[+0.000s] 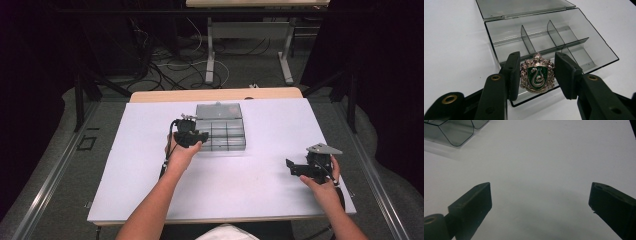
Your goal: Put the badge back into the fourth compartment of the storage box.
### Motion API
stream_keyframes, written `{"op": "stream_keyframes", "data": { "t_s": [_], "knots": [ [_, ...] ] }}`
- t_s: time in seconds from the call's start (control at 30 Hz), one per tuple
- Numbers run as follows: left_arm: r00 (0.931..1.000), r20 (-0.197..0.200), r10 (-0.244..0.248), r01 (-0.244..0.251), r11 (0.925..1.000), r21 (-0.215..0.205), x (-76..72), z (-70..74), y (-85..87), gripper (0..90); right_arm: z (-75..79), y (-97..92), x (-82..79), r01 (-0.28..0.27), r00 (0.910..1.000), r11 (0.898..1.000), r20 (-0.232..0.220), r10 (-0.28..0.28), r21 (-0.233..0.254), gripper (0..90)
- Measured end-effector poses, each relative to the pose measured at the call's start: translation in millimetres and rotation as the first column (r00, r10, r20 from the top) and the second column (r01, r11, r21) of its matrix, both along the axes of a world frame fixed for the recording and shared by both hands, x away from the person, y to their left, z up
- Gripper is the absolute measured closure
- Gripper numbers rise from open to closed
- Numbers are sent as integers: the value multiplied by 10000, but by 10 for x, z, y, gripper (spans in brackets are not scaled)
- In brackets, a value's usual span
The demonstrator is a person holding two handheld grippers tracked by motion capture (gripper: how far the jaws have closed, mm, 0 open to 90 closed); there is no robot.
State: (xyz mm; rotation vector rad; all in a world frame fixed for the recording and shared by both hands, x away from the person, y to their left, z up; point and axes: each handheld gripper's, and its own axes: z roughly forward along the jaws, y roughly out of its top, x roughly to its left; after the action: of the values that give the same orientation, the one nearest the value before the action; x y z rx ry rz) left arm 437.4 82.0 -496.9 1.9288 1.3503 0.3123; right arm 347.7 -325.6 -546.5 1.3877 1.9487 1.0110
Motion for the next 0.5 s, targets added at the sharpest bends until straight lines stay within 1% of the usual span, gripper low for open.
{"op": "stream_keyframes", "data": {
  "t_s": [0.1,0.13,0.23,0.27,0.3,0.43,0.47,0.5],
  "knots": [
    [10000,-30,43,-43,10000,-1,15,-13,-2,577,0,5,0,-9,10000,10000,-17,9,14,44],
    [9999,-103,82,-82,10000,-27,19,-17,-7,576,1,2,-1,-2,10000,10000,-43,2,-27,44],
    [9999,-149,76,-75,10000,50,38,-32,-9,576,-2,2,3,-24,10000,10000,-24,24,14,44],
    [9998,-157,115,-115,9999,-2,42,-42,-15,576,-1,2,3,-28,10000,10000,-24,28,23,45],
    [9998,-158,130,-129,9999,66,45,-46,-15,576,-1,2,3,-25,10000,10000,-21,25,21,45],
    [9995,-260,151,-150,9999,59,63,-68,-20,576,-4,1,4,-37,10000,10000,-26,37,-16,45],
    [9996,-250,154,-151,9998,123,68,-74,-19,576,-3,2,4,-30,10000,10000,-46,30,17,45],
    [9995,-275,179,-177,9998,72,71,-83,-24,576,-3,5,3,-12,10000,10000,-69,12,39,45]
  ]
}}
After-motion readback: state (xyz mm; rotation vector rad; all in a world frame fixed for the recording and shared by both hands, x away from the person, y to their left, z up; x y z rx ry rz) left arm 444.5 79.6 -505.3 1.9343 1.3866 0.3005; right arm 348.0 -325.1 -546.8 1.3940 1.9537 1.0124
